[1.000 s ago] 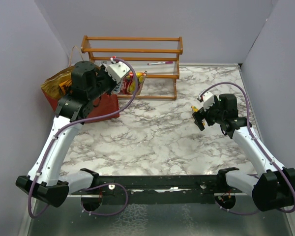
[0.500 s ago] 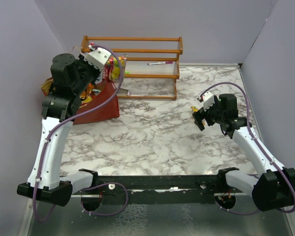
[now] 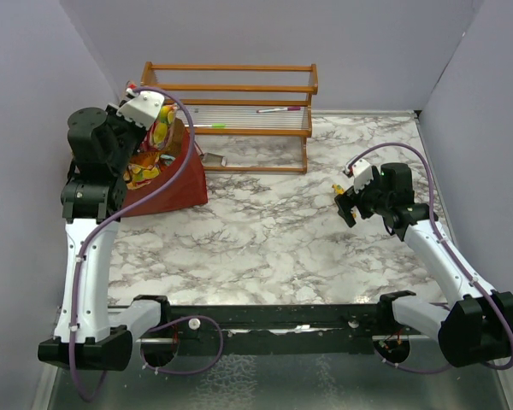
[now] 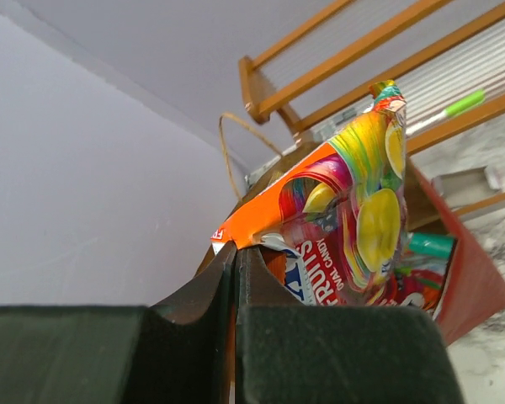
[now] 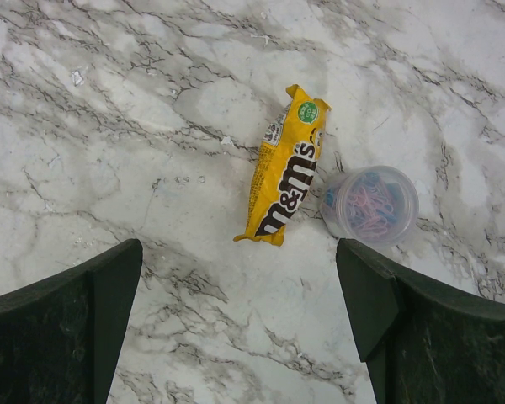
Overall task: Place the snacks into the paper bag
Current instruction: Place the snack in the paper bag.
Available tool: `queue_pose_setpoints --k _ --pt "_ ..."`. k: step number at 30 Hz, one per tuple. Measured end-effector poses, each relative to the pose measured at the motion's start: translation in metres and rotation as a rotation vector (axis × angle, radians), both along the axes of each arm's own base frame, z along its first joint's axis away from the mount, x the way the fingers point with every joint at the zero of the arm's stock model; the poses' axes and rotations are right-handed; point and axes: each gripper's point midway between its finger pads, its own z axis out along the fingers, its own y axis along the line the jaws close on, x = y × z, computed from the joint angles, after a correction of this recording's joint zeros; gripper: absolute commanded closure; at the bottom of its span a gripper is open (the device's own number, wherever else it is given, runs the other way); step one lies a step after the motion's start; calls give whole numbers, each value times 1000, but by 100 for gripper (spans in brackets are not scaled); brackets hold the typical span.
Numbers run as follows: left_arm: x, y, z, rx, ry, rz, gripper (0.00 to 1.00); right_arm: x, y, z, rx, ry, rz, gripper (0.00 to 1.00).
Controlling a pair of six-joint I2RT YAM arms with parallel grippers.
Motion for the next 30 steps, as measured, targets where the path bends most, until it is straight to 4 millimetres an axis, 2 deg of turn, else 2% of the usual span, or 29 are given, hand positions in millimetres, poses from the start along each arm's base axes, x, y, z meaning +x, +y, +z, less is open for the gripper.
queue_pose_setpoints --k 7,16,24,30 --pt "11 17 -35 73 65 62 100 0 0 0 0 0 0 1" --pt "31 21 -45 175 68 52 100 0 0 0 0 0 1 1" --pt "45 28 -102 308 184 -3 100 0 0 0 0 0 1 1" --pt "44 38 -121 345 223 -52 100 0 0 0 0 0 1 1"
